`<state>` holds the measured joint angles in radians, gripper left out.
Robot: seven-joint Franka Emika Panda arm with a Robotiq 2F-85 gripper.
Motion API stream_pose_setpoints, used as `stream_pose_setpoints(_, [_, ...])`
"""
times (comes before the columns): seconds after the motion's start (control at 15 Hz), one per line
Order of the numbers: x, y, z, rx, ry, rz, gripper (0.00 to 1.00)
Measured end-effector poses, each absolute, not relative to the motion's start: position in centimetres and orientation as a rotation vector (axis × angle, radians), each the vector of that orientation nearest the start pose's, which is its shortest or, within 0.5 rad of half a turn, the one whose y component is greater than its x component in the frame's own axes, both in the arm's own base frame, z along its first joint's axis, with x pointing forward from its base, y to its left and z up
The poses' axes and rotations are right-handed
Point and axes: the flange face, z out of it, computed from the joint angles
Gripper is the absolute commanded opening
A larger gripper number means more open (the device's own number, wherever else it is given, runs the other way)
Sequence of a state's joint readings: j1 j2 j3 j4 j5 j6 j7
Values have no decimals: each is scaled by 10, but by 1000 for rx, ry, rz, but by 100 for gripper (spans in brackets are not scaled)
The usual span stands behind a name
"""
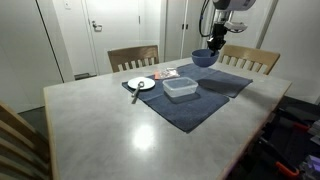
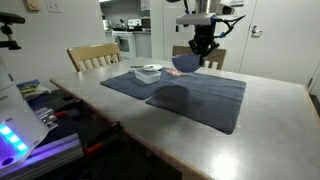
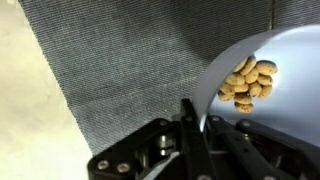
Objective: Pour the contents of the bowl into the tupperware
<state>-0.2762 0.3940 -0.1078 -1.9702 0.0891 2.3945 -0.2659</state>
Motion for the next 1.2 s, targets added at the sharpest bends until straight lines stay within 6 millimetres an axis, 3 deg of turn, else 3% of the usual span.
stream_pose_setpoints(0.33, [577,-200,302,-3125,222,-10,1])
stream_pose_setpoints(0.8, [594,-148,313,-3162,234,-23,5])
stream_pose_setpoints(1.2, [595,-145,314,-3162,234,-24,5])
